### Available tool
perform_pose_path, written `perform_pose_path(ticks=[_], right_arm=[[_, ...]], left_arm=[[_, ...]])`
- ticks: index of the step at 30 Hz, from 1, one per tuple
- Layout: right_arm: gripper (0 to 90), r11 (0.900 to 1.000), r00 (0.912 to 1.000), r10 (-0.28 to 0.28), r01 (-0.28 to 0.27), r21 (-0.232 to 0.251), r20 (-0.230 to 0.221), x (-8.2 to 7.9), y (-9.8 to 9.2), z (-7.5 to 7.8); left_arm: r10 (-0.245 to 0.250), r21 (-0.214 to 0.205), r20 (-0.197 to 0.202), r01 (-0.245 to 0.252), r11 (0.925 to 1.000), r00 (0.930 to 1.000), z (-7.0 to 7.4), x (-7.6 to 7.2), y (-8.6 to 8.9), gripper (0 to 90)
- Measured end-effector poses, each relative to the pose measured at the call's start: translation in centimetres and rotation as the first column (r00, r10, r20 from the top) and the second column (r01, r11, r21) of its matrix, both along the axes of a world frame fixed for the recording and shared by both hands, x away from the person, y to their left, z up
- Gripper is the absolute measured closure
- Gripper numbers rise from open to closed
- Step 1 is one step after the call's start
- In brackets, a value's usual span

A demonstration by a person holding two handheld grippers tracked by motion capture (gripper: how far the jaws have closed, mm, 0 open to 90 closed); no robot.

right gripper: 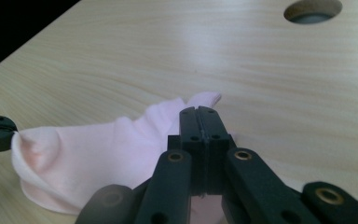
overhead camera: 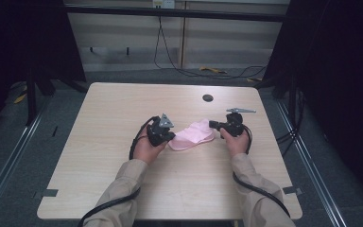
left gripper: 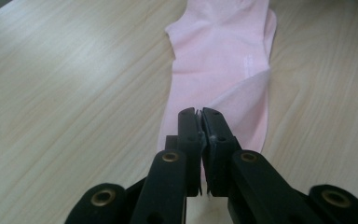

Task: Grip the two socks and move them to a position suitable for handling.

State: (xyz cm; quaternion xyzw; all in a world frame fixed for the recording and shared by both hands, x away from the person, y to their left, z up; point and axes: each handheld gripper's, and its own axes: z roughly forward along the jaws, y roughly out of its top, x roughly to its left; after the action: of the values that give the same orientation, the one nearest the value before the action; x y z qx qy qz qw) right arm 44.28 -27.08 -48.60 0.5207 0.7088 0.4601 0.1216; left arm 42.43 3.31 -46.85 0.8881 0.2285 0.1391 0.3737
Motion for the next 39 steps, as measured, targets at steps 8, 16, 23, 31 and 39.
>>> perform_pose_path(ticks=[8, 16, 23, 31, 39], right_arm=[[89.9, 0.9994, 0.9996, -0.007, 0.006, -0.033, -0.028, -0.5, -0.4, -1.2], [89.7, 0.9975, 0.9991, -0.013, 0.01, -0.07, -0.041, -1.0, -0.6, -1.6], [89.7, 0.9995, 0.9998, -0.007, 0.006, -0.03, -0.018, -1.8, -0.6, 0.2], [89.2, 0.9997, 0.9971, -0.023, 0.022, -0.009, -0.072, -3.3, -1.3, -2.0], [85.9, 0.9977, 0.9976, -0.033, 0.029, -0.062, -0.061, -3.4, -1.6, -2.0]], left_arm=[[0.008, 0.012, -0.031, -0.008, 0.9999, 0.9995, -1.0, -0.3, 0.5, 85.3], [0.01, 0.025, -0.038, -0.009, 0.9996, 0.9992, -1.6, -0.7, 0.9, 84.7], [0.016, 0.006, -0.016, -0.016, 0.9999, 0.9997, -0.8, -1.0, 1.2, 85.6], [0.024, 0.021, -0.017, -0.024, 0.9995, 0.9996, -1.5, -1.0, 1.3, 85.6], [0.052, 0.022, -0.016, -0.052, 0.9984, 0.9985, -1.4, -0.8, 1.4, 84.8]])
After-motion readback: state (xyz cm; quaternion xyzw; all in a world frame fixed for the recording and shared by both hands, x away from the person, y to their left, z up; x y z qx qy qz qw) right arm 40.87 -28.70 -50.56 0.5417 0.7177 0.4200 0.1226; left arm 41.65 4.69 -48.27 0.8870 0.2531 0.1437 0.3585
